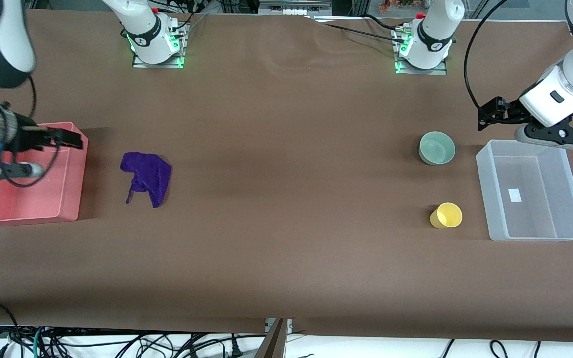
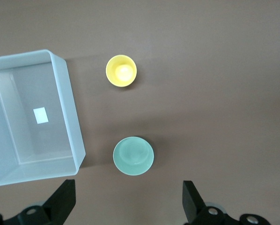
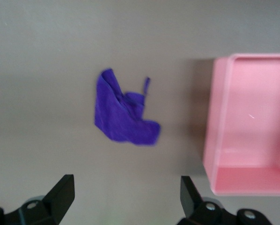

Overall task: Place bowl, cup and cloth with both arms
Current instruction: 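Grasp the purple cloth with the right gripper while the left gripper grasps the bowl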

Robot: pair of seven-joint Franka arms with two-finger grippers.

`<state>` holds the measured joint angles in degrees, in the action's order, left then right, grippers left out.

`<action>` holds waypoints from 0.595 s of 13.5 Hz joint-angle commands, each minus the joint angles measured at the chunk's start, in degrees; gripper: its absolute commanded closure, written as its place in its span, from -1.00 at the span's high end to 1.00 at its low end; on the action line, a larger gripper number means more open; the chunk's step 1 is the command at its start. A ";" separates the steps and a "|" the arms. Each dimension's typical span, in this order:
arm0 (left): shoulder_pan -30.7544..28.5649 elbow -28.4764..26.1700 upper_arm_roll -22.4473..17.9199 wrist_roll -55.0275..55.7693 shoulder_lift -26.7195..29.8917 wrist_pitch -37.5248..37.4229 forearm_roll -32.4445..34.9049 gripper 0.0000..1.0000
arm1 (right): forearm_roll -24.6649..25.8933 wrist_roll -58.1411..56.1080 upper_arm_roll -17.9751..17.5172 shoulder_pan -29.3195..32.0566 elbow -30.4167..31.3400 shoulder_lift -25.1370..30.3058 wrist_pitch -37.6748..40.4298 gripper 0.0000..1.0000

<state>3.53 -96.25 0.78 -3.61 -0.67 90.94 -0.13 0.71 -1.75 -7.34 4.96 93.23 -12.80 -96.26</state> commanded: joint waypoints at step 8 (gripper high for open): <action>-2.81 -22.36 0.19 -27.81 -3.46 14.22 1.89 1.00 | -2.12 0.26 -2.33 1.28 30.15 0.68 -36.17 1.00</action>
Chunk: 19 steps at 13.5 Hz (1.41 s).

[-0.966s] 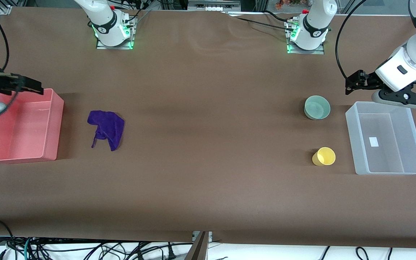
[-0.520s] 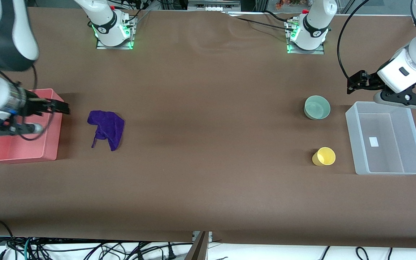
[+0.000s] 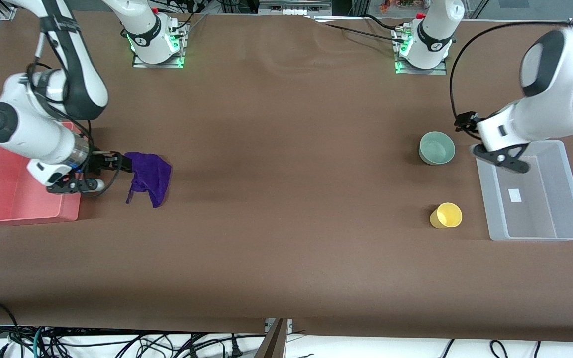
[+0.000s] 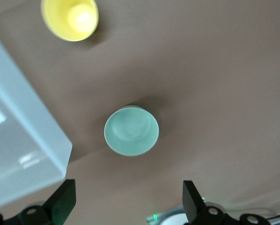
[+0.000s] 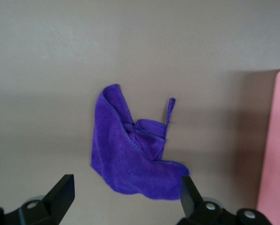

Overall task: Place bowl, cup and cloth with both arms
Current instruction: 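Grasp the purple cloth with the right gripper while the left gripper grasps the bowl, then carry the cloth into the pink bin while the left gripper carries the bowl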

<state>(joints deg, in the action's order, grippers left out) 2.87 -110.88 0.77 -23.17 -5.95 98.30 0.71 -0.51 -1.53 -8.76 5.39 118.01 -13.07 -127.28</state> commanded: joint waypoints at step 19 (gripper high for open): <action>-6.30 -24.30 0.45 -34.21 -10.76 45.75 3.33 -1.00 | -0.72 -2.24 -0.91 -0.55 9.79 -6.46 -19.34 -1.00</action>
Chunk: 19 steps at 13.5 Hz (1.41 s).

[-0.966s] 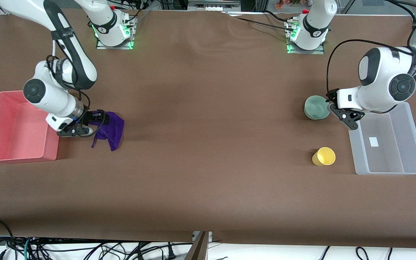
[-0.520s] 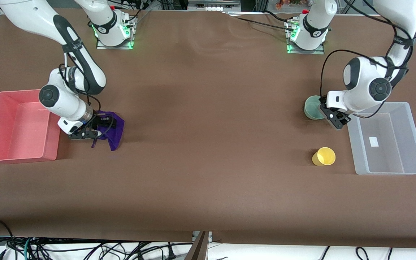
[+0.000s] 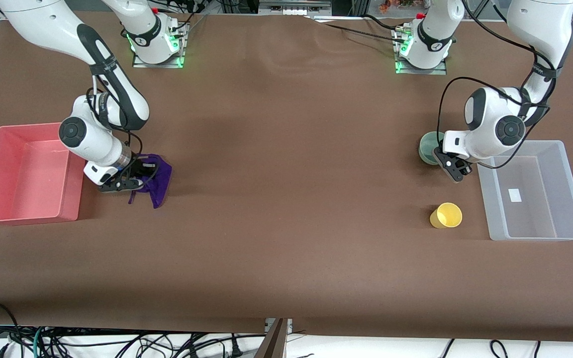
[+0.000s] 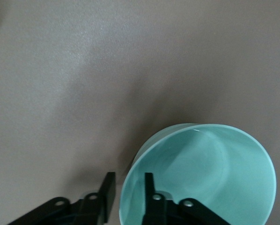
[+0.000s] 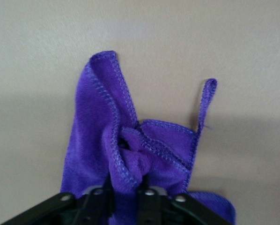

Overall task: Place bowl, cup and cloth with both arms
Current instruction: 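Carry the cloth into the pink bin while the left gripper carries the bowl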

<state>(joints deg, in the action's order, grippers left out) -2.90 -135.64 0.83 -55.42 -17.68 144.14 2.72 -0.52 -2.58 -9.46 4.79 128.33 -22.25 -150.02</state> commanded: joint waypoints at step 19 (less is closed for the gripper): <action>-19.69 39.75 -0.39 -11.91 -14.47 -24.90 8.35 -0.99 | 1.75 -38.99 27.38 2.41 -28.15 3.54 47.03 -1.00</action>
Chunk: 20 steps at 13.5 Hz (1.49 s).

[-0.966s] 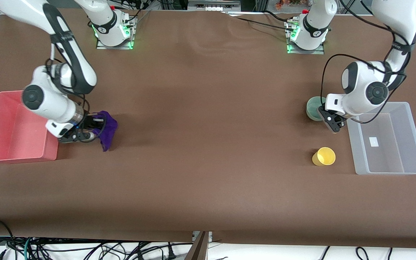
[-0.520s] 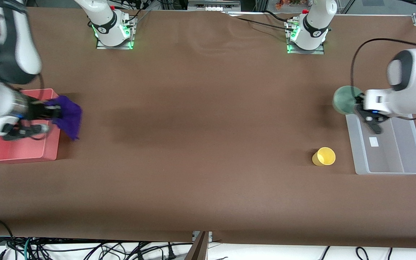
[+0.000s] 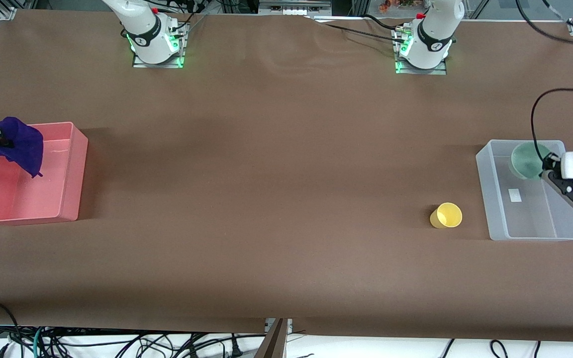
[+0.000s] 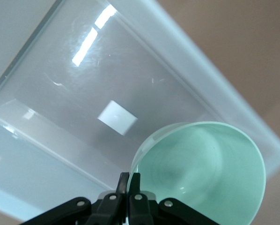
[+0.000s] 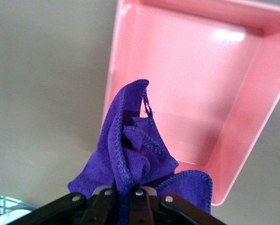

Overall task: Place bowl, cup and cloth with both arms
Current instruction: 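Carry the cloth into the pink bin while the left gripper carries the bowl, then release the cloth in the pink bin while the left gripper releases the bowl, then grasp the yellow cup with the left gripper while the right gripper withdraws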

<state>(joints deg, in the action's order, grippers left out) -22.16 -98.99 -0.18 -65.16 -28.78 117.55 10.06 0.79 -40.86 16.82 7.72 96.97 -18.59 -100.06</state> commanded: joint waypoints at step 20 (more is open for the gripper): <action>5.99 3.28 12.83 47.15 -5.40 13.49 -7.60 0.75 | -1.58 -3.62 2.43 1.33 8.70 -6.12 -17.40 1.00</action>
<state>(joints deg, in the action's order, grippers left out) -16.17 -96.16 12.87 -19.30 -32.22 129.45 3.25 0.17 -43.49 19.61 8.83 108.96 -28.22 -123.34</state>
